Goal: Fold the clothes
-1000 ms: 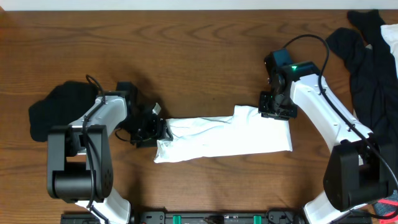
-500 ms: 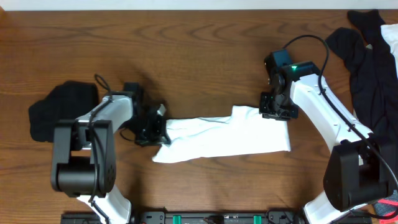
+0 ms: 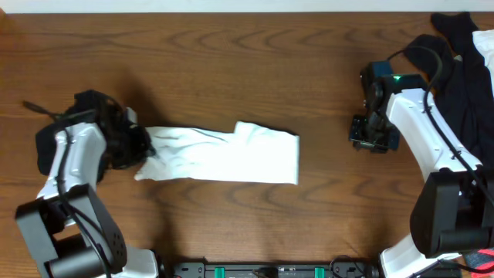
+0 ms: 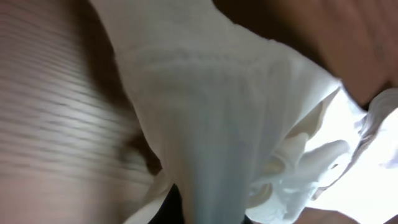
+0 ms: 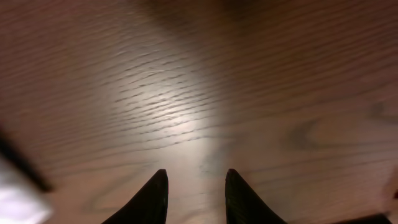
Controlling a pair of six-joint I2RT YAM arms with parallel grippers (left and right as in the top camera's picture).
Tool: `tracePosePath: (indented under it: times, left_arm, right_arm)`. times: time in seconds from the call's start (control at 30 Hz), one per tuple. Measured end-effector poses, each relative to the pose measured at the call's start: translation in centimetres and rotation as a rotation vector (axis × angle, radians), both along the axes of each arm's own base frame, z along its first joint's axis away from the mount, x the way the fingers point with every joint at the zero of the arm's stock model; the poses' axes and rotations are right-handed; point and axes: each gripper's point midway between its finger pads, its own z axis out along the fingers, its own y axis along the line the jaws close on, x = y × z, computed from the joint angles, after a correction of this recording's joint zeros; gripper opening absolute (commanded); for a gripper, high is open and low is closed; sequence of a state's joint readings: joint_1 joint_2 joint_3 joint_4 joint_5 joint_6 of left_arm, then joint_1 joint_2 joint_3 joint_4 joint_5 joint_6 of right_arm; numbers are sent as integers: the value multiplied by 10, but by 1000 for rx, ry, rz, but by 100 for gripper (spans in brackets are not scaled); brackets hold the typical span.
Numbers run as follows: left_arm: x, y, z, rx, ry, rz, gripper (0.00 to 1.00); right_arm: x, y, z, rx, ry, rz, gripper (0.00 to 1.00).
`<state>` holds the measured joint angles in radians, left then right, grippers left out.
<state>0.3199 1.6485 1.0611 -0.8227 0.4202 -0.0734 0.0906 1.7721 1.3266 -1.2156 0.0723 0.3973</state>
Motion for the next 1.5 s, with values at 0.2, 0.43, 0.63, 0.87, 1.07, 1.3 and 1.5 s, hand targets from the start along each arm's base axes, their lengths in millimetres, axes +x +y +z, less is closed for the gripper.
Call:
tracePosePath:
  times: [0.2, 0.43, 0.63, 0.87, 1.07, 1.3, 1.5]
  left_arm:
    - [11, -4, 29, -49, -27, 9, 6]
    - [23, -65, 72, -200, -115, -115, 6]
    - [13, -136, 80, -256, -115, -306, 6]
    - [1, -203, 85, -277, -159, -502, 6]
    - [-3, -245, 85, -237, -215, -595, 6]
    - [-4, -282, 91, -231, -291, -646, 11]
    - [-8, -294, 88, -187, -294, -643, 16]
  right_arm:
    - [-1, -3, 0, -2, 5, 11, 30]
    - [-2, -3, 0, -3, 12, 16, 30]
    - [-3, -3, 0, -3, 13, 18, 30]
    - [-3, -3, 0, -3, 13, 19, 30]
    - [-3, -3, 0, -3, 13, 19, 30]
    - [-3, -3, 0, -3, 14, 19, 29]
    - [-4, -4, 0, -3, 20, 19, 30]
